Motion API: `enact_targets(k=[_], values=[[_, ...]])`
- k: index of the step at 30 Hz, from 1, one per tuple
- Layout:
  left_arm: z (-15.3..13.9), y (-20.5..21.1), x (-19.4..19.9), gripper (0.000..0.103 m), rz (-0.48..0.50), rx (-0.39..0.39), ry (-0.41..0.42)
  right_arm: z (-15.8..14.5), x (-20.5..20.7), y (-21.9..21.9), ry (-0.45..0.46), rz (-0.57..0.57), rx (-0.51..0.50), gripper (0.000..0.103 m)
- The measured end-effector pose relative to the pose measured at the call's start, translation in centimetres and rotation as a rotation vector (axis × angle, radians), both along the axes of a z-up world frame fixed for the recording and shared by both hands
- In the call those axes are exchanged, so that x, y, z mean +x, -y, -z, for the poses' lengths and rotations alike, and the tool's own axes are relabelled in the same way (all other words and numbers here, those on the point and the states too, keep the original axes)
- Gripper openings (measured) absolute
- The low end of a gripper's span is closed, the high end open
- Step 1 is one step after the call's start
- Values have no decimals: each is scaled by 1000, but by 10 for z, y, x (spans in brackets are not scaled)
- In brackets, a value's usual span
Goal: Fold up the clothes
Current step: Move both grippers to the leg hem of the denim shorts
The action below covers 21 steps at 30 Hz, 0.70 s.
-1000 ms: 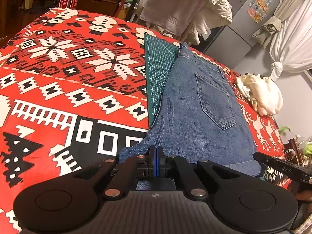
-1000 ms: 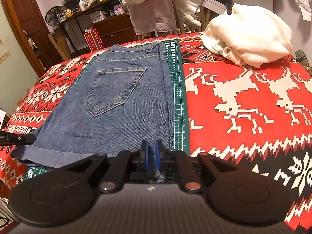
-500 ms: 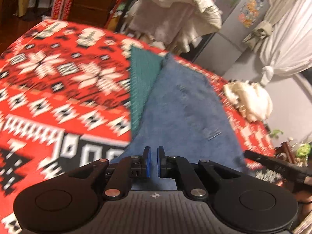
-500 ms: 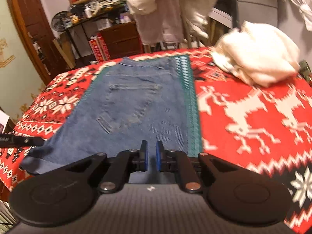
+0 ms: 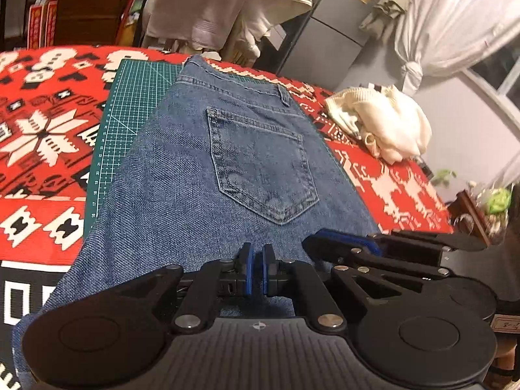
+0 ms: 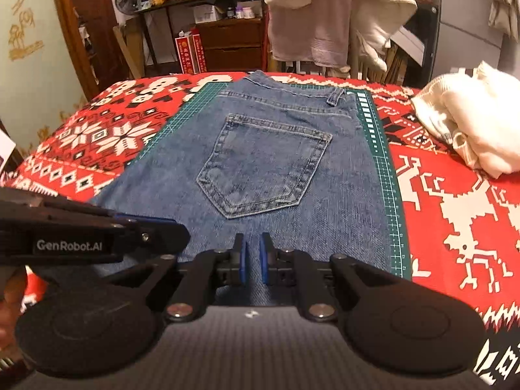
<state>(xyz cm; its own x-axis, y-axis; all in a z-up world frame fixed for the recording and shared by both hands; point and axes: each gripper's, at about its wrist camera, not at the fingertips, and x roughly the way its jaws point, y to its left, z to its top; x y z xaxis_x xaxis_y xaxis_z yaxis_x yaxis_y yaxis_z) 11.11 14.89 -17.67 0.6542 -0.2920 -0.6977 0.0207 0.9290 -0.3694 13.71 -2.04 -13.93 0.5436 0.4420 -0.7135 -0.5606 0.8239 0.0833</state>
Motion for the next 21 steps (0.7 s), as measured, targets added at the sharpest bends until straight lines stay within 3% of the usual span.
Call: enact_targets(k=[9, 21], values=[[1, -1, -22, 4, 10, 9, -22, 3, -26, 8, 10, -30, -26, 11], [-7, -8, -32, 5, -12, -17, -43, -9, -30, 30, -36, 1, 50, 11]])
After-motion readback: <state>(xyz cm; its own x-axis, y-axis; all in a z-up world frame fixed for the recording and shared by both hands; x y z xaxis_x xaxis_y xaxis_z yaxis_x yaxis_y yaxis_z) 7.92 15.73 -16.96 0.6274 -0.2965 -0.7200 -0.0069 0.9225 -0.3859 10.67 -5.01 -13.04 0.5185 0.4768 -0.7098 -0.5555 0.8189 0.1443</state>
